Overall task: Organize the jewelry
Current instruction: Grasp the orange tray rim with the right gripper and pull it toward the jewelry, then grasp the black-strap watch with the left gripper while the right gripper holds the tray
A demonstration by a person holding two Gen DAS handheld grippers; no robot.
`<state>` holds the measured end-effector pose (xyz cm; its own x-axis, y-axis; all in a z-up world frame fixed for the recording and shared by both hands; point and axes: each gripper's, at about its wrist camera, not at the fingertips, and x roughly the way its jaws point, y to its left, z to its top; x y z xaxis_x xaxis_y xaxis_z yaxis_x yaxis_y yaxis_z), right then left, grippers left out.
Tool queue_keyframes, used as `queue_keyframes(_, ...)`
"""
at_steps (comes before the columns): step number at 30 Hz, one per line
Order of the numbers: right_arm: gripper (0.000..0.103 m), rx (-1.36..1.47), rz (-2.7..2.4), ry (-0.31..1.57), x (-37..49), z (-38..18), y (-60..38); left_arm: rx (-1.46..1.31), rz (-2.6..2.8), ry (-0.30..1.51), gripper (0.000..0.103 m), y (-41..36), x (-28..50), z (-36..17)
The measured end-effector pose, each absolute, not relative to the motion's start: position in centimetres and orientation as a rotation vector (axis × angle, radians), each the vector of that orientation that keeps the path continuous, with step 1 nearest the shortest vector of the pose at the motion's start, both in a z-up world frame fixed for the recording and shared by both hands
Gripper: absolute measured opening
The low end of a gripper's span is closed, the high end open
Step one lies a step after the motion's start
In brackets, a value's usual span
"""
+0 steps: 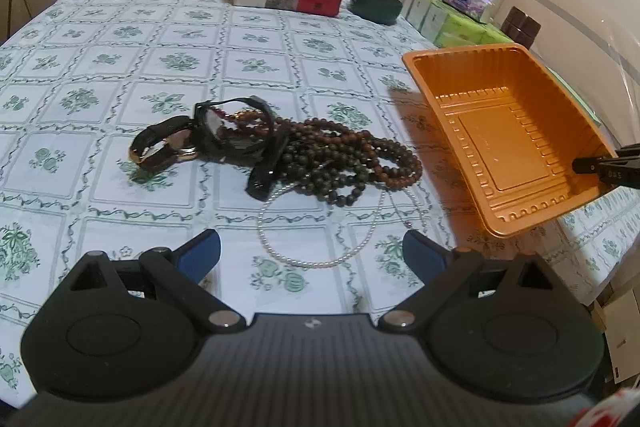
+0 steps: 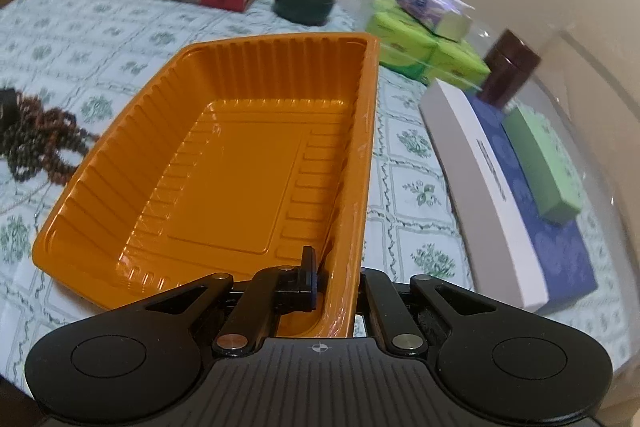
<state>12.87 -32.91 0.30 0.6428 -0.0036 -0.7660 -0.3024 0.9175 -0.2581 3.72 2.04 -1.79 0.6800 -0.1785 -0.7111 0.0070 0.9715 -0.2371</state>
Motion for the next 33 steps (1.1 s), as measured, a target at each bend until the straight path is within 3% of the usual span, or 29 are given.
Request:
queue_keyframes(15, 0.005, -0.674, 0.23, 0.966, 15.1, 1.4, -30.1, -0.164, -0.104, 0.833, 0.094, 3.5, 4.9, -2.7)
queue_keyframes(33, 0.005, -0.695, 0.2, 0.961, 14.4, 1.4, -30.0, -0.059, -0.052, 0.784, 0.084, 6.0, 6.4, -2.8)
